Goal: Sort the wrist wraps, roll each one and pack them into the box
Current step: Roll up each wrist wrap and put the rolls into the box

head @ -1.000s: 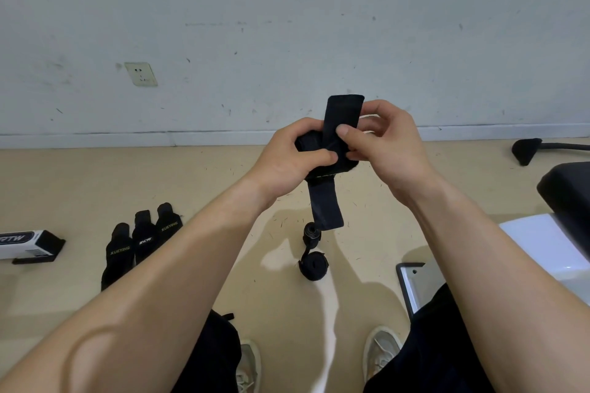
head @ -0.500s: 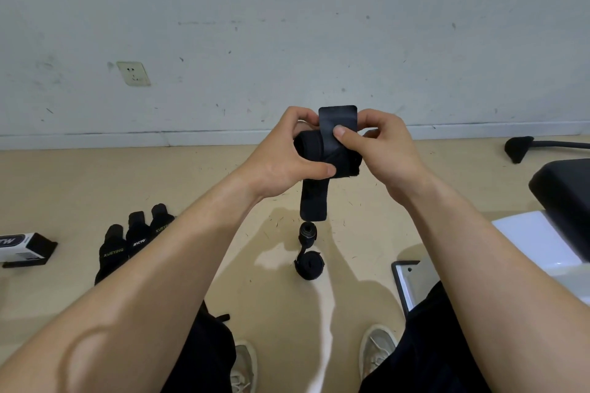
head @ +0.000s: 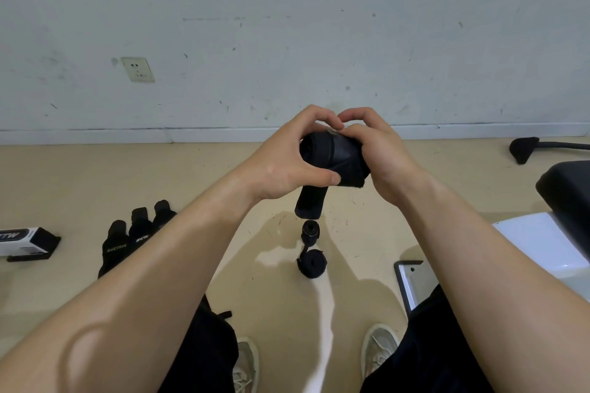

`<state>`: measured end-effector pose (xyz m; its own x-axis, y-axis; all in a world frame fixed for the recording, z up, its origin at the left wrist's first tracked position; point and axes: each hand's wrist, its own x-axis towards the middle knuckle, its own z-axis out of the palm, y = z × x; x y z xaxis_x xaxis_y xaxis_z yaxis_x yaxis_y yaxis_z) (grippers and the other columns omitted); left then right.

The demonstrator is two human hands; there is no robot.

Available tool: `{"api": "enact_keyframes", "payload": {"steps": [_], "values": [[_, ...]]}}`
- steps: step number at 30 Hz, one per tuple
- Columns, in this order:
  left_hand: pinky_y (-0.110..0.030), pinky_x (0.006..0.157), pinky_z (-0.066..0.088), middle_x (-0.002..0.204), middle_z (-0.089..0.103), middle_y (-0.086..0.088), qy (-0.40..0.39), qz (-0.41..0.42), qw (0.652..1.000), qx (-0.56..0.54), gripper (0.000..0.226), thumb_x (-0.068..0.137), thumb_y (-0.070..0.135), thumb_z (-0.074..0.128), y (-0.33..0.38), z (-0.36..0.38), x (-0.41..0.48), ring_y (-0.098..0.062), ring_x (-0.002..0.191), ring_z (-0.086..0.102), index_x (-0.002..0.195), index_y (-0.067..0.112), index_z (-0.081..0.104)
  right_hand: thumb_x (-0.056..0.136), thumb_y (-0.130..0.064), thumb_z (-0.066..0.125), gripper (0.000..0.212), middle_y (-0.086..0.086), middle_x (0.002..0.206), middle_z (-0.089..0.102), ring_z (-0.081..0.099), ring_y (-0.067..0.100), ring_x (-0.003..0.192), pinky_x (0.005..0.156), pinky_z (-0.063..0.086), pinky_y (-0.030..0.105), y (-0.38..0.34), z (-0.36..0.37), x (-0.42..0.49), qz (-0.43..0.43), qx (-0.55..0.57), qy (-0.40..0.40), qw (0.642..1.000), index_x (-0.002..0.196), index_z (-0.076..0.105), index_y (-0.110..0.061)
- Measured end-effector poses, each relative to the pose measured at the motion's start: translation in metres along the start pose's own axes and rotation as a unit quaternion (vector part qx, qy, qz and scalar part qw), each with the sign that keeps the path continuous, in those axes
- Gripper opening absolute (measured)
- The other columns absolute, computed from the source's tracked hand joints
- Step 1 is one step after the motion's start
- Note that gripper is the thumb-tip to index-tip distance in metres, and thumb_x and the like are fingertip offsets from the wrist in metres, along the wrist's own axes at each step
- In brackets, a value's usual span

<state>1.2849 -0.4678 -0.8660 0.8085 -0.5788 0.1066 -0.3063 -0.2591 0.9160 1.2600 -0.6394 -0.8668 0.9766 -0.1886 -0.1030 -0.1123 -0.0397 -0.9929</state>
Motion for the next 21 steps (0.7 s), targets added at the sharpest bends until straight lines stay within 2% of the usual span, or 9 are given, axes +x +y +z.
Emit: {"api": "enact_keyframes", "payload": {"steps": [3, 5, 7, 9, 11, 13, 16, 18, 21], "values": [[-0.015, 0.083, 0.051, 0.117, 0.068, 0.009, 0.012, -0.009, 1.000, -0.003, 0.057, 0.074, -0.001, 0.086, -0.004, 0.000, 0.001, -0.002, 0.094, 0.066, 0.118, 0.028, 0.062, 0.096, -0.014, 0.059, 0.016, 0.005, 0.089, 0.070, 0.063, 0.021, 0.075, 0.064, 0.045, 0.032, 0.001, -0.001, 0.003, 0.018, 0.005, -0.001, 1.000, 0.104, 0.067, -0.025], [-0.023, 0.090, 0.054, 0.117, 0.069, 0.010, 0.035, -0.024, 0.999, -0.021, 0.056, 0.070, 0.009, 0.089, -0.007, -0.001, 0.003, -0.007, 0.101, 0.068, 0.115, 0.033, 0.066, 0.100, -0.025, 0.061, 0.010, 0.001, 0.090, 0.069, 0.063, 0.020, 0.076, 0.066, 0.047, 0.031, 0.002, 0.000, 0.004, 0.020, 0.012, 0.011, 1.000, 0.109, 0.067, -0.023], [-0.034, 0.096, 0.057, 0.122, 0.068, 0.008, 0.074, -0.045, 0.995, -0.049, 0.055, 0.067, 0.020, 0.089, -0.008, -0.003, 0.005, -0.014, 0.108, 0.069, 0.116, 0.035, 0.068, 0.104, -0.038, 0.055, 0.025, -0.003, 0.096, 0.067, 0.064, 0.015, 0.081, 0.069, 0.048, 0.028, 0.003, 0.002, 0.004, 0.022, 0.023, 0.041, 0.999, 0.118, 0.063, -0.020], [-0.040, 0.092, 0.061, 0.125, 0.067, 0.005, 0.117, -0.078, 0.984, -0.110, 0.054, 0.071, 0.021, 0.089, -0.007, -0.007, 0.008, -0.018, 0.110, 0.070, 0.121, 0.028, 0.069, 0.107, -0.041, 0.047, 0.031, -0.002, 0.104, 0.069, 0.065, 0.015, 0.086, 0.073, 0.050, 0.029, 0.002, 0.002, 0.002, 0.026, 0.038, 0.055, 0.997, 0.122, 0.059, -0.018], [-0.037, 0.078, 0.063, 0.121, 0.070, 0.001, 0.149, -0.111, 0.963, -0.196, 0.053, 0.077, 0.018, 0.087, -0.006, -0.012, 0.011, -0.023, 0.102, 0.072, 0.127, 0.019, 0.068, 0.107, -0.034, 0.045, 0.025, 0.002, 0.108, 0.070, 0.066, 0.018, 0.088, 0.078, 0.049, 0.033, 0.004, 0.001, 0.001, 0.026, 0.020, 0.050, 0.998, 0.121, 0.058, -0.018], [-0.035, 0.072, 0.062, 0.116, 0.071, -0.003, 0.168, -0.125, 0.942, -0.262, 0.043, 0.088, 0.015, 0.080, -0.008, -0.018, 0.011, -0.027, 0.097, 0.072, 0.129, 0.012, 0.066, 0.104, -0.021, 0.045, 0.015, 0.004, 0.104, 0.068, 0.068, 0.019, 0.081, 0.078, 0.050, 0.036, 0.004, 0.002, -0.002, 0.025, -0.011, 0.027, 0.999, 0.112, 0.057, -0.021], [-0.039, 0.076, 0.063, 0.107, 0.074, -0.003, 0.182, -0.132, 0.918, -0.325, 0.029, 0.094, 0.016, 0.073, -0.011, -0.025, 0.009, -0.026, 0.093, 0.075, 0.122, 0.009, 0.069, 0.097, -0.004, 0.041, 0.021, 0.008, 0.102, 0.069, 0.069, 0.019, 0.064, 0.071, 0.053, 0.036, 0.002, 0.001, -0.007, 0.024, -0.057, -0.035, 0.997, 0.097, 0.054, -0.021], [-0.039, 0.076, 0.063, 0.098, 0.075, -0.001, 0.190, -0.135, 0.907, -0.350, 0.019, 0.096, 0.017, 0.070, -0.011, -0.029, 0.008, -0.021, 0.087, 0.076, 0.114, 0.010, 0.071, 0.095, 0.001, 0.039, 0.027, 0.009, 0.093, 0.073, 0.067, 0.020, 0.059, 0.071, 0.055, 0.037, -0.002, -0.002, -0.012, 0.034, -0.081, -0.083, 0.993, 0.095, 0.057, -0.018], [-0.038, 0.077, 0.063, 0.105, 0.074, -0.005, 0.200, -0.143, 0.899, -0.361, 0.016, 0.097, 0.020, 0.070, -0.014, -0.033, 0.007, -0.021, 0.089, 0.077, 0.111, 0.011, 0.071, 0.093, 0.005, 0.044, 0.035, 0.006, 0.097, 0.075, 0.070, 0.020, 0.068, 0.074, 0.056, 0.036, -0.004, -0.006, -0.017, 0.002, -0.105, -0.149, 0.983, 0.102, 0.069, -0.016]]}}
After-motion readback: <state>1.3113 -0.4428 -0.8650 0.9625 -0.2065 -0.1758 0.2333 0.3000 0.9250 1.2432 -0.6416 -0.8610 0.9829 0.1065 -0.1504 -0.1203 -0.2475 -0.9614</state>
